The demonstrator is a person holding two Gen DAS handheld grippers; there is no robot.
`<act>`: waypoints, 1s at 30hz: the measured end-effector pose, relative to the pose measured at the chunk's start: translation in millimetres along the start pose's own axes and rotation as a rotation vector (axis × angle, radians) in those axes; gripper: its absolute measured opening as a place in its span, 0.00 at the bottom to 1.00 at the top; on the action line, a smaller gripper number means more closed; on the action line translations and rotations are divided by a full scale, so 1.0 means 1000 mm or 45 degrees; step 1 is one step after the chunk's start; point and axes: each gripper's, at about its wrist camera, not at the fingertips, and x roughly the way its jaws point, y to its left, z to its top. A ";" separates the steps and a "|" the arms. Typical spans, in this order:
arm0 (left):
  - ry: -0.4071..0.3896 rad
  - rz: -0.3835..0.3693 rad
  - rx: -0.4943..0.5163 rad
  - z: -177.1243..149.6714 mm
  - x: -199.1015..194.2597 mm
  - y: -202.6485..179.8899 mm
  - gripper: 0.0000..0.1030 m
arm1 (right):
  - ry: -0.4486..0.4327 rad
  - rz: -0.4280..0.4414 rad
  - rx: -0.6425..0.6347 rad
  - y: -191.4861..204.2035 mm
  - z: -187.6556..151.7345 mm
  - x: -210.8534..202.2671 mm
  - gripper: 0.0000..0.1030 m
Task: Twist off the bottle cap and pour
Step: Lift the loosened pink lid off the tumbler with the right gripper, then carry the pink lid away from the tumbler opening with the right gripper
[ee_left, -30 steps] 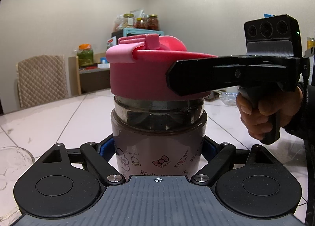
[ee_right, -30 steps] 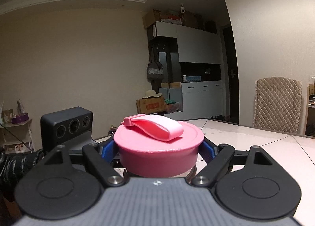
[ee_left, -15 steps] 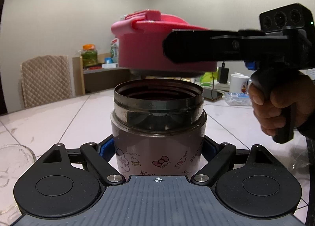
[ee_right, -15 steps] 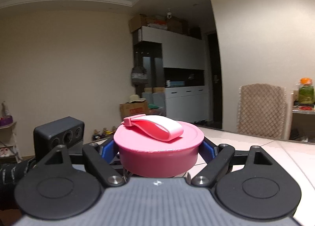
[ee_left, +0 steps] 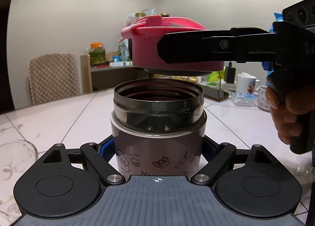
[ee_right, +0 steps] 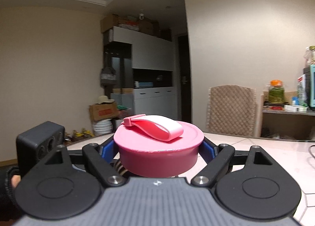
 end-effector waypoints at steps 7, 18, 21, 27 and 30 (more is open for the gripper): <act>0.006 0.068 -0.021 0.002 0.000 -0.006 0.87 | -0.011 -0.079 0.001 0.018 0.000 -0.003 0.83; 0.002 0.154 -0.057 0.000 -0.001 -0.010 0.87 | -0.016 -0.164 0.037 0.025 -0.003 -0.009 0.83; 0.001 0.174 -0.067 0.000 0.001 -0.010 0.87 | -0.021 -0.178 0.041 0.026 -0.005 -0.010 0.83; 0.001 0.211 -0.081 0.000 -0.001 -0.019 0.87 | -0.018 -0.206 0.049 0.026 -0.008 -0.012 0.83; -0.002 0.225 -0.088 -0.002 -0.001 -0.020 0.87 | -0.016 -0.224 0.051 0.026 -0.009 -0.013 0.83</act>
